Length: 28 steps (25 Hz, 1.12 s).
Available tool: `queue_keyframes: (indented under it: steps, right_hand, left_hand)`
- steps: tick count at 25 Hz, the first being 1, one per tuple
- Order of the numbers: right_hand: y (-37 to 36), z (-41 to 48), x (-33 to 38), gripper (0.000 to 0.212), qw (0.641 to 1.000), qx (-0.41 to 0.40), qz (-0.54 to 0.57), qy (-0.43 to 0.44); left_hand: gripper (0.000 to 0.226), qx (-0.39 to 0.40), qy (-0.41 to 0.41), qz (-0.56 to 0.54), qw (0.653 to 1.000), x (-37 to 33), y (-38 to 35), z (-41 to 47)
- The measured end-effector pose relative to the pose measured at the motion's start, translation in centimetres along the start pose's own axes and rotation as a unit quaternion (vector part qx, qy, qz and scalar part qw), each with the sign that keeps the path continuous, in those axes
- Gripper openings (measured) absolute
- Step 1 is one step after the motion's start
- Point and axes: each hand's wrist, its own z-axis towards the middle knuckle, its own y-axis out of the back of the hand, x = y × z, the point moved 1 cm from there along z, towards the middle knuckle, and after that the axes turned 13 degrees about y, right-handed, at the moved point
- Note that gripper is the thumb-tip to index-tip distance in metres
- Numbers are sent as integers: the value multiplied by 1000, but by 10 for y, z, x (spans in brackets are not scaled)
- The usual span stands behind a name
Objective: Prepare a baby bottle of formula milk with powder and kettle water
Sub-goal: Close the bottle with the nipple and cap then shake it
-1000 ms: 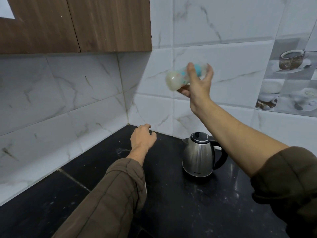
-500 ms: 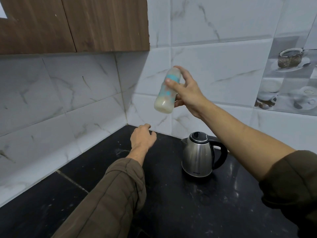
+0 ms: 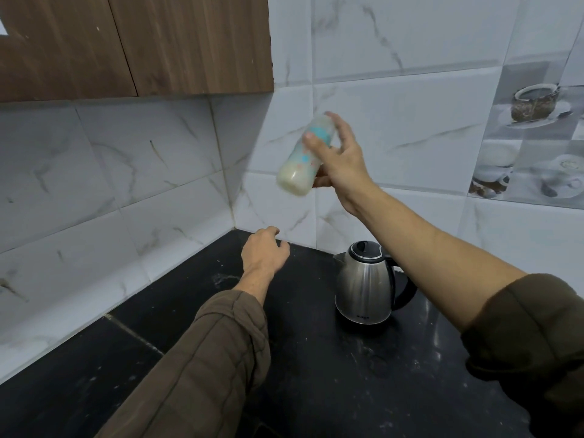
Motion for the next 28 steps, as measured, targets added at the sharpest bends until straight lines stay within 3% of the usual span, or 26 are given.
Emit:
queue_keyframes:
  steps: [2, 3, 4, 8, 9, 12, 13, 15, 17, 18, 19, 22, 23, 24, 27, 28]
  right_hand:
    - [5, 10, 1, 73, 986, -149, 74, -7]
    - [6, 13, 1, 75, 980, -180, 89, -8]
    - [7, 12, 0, 75, 982, -169, 77, -12]
    - [-2, -6, 7, 69, 997, 57, -57, -2]
    - [-1, -5, 7, 68, 998, 41, -41, 7]
    - [7, 8, 7, 71, 984, -161, 78, -18]
    - [10, 11, 5, 72, 977, -188, 96, -26]
    - [12, 6, 6, 72, 992, -116, 41, -42]
    - [6, -9, 8, 68, 996, 52, -69, -29]
    - [4, -14, 8, 67, 991, 98, -90, -14]
    - [3, -15, 8, 67, 993, 89, -80, -1]
    - [4, -2, 11, 72, 994, -106, 38, -10]
    - [5, 2, 11, 74, 990, -134, 53, -9]
    - [5, 2, 11, 75, 992, -117, 37, -10]
    - [-3, -13, 11, 69, 994, 77, -79, 7]
    - [-4, -16, 10, 67, 992, 99, -81, 15]
  left_hand:
    - [46, -4, 2, 2, 1000, 2, 2, 0]
    - [46, -6, 4, 3, 1000, 4, 3, 0]
    - [46, -7, 6, 3, 1000, 4, 5, 0]
    - [47, -1, -3, 3, 1000, 1, 4, 1]
    - [47, 2, -7, 2, 1000, -1, 5, 1]
    - [47, 3, -8, 1, 1000, -2, 6, 0]
    - [47, 1, -7, 2, 1000, -1, 7, 0]
    - [47, 1, -7, 5, 1000, -3, 7, 0]
    - [47, 4, -14, 5, 1000, -6, 7, 0]
    - [47, 5, -17, 4, 1000, -8, 7, -1]
    - [47, 5, -19, 2, 1000, -9, 8, -1]
    - [47, 5, -15, 8, 1000, -7, 7, -3]
    - [46, 4, -12, 10, 1000, -6, 7, -4]
    - [46, 4, -10, 10, 1000, -5, 8, -5]
    - [46, 7, -16, 6, 1000, -6, 7, -5]
    - [46, 6, -19, 4, 1000, -7, 8, -6]
